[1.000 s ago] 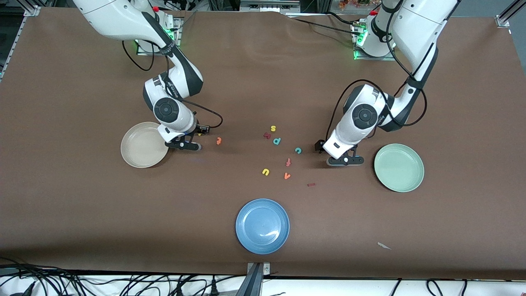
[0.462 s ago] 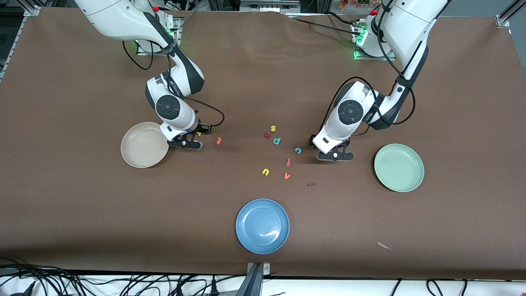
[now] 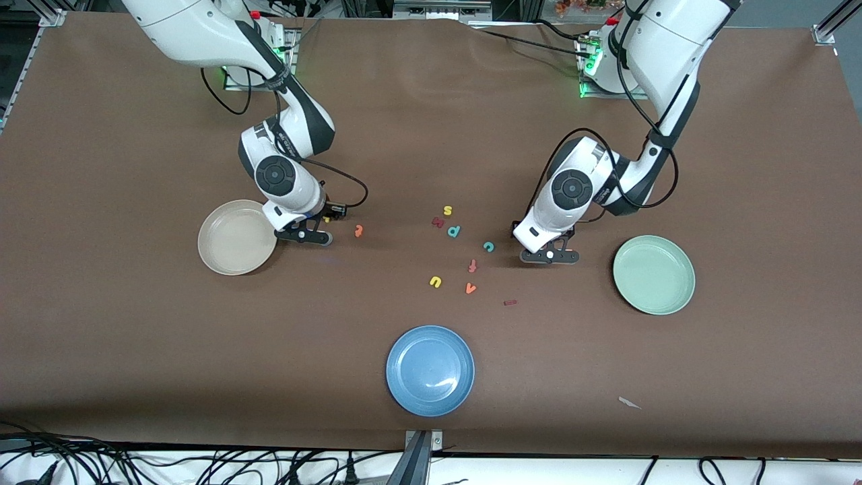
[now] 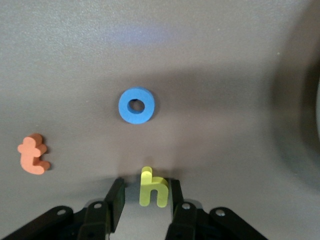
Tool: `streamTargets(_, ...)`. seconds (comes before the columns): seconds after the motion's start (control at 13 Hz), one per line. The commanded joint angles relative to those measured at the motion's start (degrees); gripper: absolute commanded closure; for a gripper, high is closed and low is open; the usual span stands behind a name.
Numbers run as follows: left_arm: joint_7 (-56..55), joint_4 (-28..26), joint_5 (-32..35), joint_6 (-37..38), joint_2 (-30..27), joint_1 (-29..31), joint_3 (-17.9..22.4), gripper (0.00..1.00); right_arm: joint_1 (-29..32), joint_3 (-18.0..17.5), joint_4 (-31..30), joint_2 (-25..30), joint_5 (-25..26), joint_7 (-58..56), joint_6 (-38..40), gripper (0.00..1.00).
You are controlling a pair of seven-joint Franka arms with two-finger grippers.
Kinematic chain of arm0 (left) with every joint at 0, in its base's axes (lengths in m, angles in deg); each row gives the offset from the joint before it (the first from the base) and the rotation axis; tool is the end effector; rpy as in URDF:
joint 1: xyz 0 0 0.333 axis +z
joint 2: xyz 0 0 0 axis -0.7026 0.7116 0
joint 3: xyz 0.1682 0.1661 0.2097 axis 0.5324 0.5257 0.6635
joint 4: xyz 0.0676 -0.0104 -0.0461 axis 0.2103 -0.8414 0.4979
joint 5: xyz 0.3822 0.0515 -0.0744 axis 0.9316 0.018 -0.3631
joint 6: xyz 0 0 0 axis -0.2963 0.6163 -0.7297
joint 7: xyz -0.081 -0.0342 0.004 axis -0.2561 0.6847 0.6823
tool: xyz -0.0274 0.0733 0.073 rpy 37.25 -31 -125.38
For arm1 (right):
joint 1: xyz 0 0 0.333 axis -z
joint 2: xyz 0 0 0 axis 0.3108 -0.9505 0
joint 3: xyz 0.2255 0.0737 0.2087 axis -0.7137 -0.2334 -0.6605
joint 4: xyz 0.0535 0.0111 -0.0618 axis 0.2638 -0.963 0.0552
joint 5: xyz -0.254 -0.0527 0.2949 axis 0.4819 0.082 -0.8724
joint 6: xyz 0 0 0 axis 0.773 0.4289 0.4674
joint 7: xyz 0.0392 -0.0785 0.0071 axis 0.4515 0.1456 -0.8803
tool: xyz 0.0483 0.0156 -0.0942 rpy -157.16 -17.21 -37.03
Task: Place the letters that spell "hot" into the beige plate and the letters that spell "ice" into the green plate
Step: 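Grasp the yellow h with the right gripper while the left grasps orange e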
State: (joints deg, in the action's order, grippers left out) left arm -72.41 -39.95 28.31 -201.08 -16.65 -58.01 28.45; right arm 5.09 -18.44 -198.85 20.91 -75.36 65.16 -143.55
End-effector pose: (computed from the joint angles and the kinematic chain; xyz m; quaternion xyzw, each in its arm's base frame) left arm 0.5318 -0.2653 0.1753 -0.9986 0.0098 0.0510 0.0131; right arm 0.4975 0.2587 0.1761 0.9948 -0.0604 -0.0821 0.0072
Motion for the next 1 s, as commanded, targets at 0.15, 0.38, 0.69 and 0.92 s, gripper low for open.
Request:
streamTargets(0.15,-0.49,0.61,2.01,0.77,0.47,0.1,-0.01,0.41,0.19,-0.37,-0.57,-0.54,0.05,-1.25,-2.37,0.57)
streamTargets(0.38,-0.57,0.61,2.01,0.77,0.56,0.1,-0.01,0.51,0.36,-0.28,-0.57,-0.72,0.05,-4.32,-2.37,0.57)
streamTargets(0.69,-0.66,0.61,2.01,0.77,0.91,0.1,-0.01,0.58,0.36,-0.19,-0.57,-0.98,0.05,-4.33,-2.28,0.58)
streamTargets(0.92,-0.66,0.7,2.01,0.77,1.08,0.1,-0.1,0.67,0.36,-0.1,-0.57,-1.07,0.05,-5.03,-2.19,0.58)
